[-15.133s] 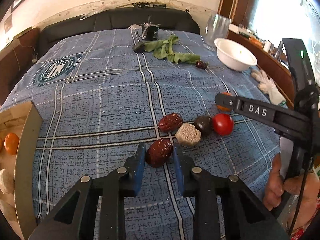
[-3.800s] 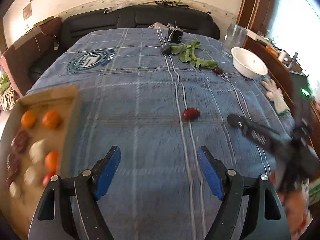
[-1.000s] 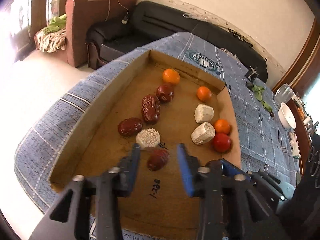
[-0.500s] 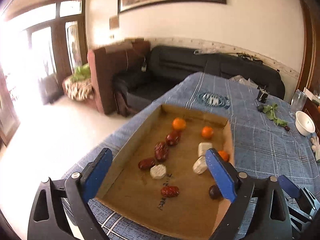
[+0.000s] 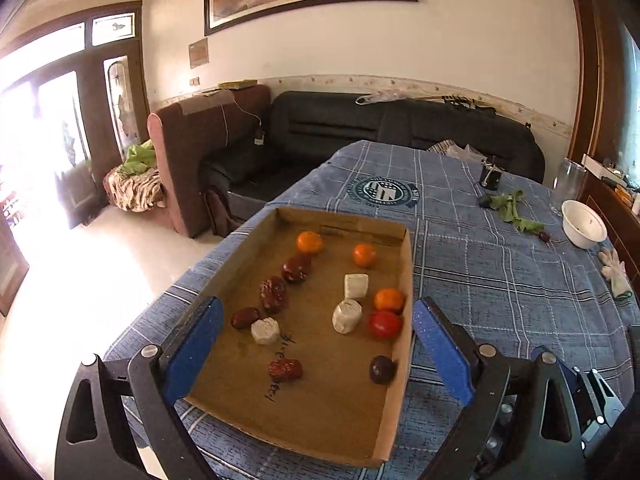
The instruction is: Organize fruits
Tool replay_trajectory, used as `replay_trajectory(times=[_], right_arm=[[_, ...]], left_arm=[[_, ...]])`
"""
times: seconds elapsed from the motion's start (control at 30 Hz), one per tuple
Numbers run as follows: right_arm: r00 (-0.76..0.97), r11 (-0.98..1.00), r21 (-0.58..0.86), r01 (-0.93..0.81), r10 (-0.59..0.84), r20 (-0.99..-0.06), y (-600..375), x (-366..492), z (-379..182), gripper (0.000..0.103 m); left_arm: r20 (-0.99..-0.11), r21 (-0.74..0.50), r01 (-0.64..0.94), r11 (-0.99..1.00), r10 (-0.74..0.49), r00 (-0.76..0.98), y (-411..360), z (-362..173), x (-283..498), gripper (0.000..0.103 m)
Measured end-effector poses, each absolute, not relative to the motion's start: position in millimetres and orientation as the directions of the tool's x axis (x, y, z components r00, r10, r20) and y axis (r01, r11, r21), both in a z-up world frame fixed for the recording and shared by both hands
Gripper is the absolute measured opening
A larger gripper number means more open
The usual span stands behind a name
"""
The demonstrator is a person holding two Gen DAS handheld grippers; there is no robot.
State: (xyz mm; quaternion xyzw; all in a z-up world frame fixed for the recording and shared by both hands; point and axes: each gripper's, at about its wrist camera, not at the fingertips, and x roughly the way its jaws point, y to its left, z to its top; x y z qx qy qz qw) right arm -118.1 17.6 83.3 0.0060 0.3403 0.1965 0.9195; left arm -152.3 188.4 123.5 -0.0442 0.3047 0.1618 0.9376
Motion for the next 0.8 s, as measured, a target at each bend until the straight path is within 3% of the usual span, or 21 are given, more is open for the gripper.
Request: replay_trajectory(times=[0.8], right_arm=[[0.727, 0.948, 0.004, -0.318, 0.247, -0.641, 34.2, -119.7, 79.1, 0.091]], left_arm=[[-0.600, -0.098, -0.280, 0.955, 0.167, 0.782, 198.0, 110.8, -152.8, 0.095]])
